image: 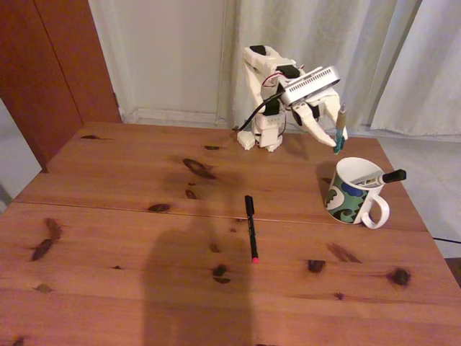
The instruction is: Clean up the desk and place the pens and markers into the cup
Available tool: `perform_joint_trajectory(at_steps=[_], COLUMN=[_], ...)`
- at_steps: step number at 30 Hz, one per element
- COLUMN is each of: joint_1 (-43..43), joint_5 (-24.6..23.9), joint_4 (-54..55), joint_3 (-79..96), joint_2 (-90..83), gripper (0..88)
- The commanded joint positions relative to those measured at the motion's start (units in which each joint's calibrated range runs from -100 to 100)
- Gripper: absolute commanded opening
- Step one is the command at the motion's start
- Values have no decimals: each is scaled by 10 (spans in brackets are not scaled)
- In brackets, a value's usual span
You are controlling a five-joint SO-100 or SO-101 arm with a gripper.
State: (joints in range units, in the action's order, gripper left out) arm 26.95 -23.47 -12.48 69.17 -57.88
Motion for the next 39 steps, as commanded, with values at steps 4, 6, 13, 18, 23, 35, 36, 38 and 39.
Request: perform_joint_trajectory(at_steps=[4, 6, 13, 18, 23, 35, 36, 38, 39], joint_1=[32, 39, 75, 86, 86, 86, 86, 86, 85], joint_5=[1, 2, 3, 3, 3, 3, 3, 3, 3], joint_4=[15, 16, 16, 16, 17, 162, 162, 162, 162], joint_3=[-4, -4, -6, -5, -11, 14, 13, 9, 8], joint_2=[-19, -19, -19, -12, -9, 69, 75, 87, 93], gripper=[6, 6, 6, 6, 6, 6, 6, 6, 6])
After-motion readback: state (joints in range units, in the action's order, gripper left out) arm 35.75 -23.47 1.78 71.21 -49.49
